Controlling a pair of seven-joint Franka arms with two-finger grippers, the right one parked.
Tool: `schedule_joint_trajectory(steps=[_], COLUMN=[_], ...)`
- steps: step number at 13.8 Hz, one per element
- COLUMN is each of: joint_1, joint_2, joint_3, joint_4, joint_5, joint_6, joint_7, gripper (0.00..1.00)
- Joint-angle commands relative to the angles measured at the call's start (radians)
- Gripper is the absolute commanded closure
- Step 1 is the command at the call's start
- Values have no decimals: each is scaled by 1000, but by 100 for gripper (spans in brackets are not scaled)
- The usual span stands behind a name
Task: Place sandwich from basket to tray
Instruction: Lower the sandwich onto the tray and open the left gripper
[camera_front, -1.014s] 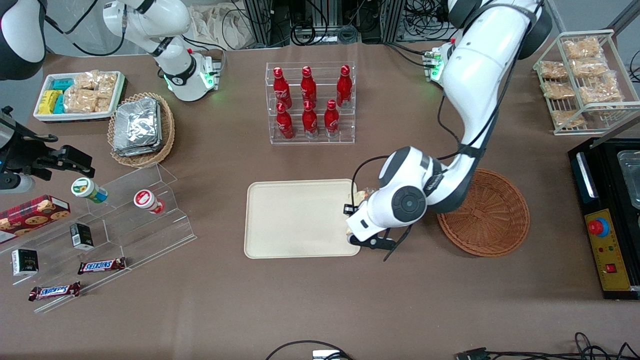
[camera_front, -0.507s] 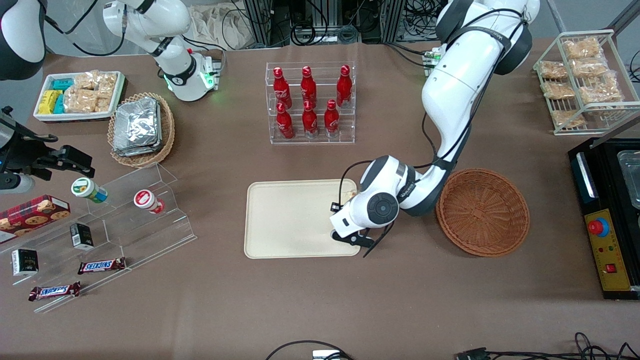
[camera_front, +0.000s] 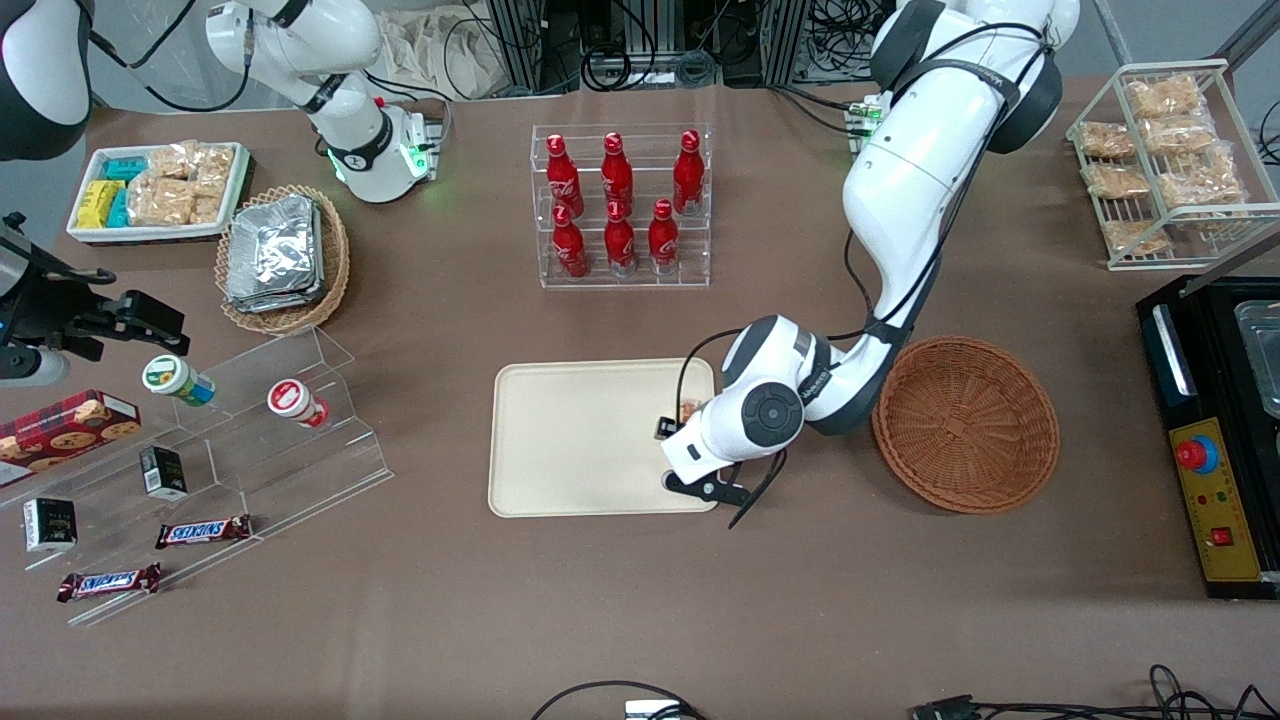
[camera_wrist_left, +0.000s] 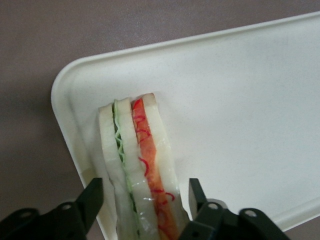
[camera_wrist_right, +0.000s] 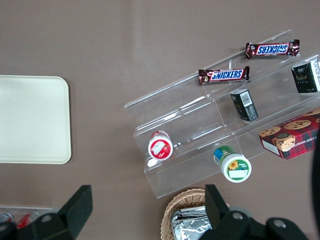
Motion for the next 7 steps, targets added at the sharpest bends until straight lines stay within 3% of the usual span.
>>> schedule_joint_trajectory(steps=[1,7], joint_1=[0,103], joint_2=[-4,-185], joint_3=[3,6], joint_4=[26,21], joint_5=[0,-10], joint_6=[-4,-186], joint_7=[-16,-47], gripper=[0,0])
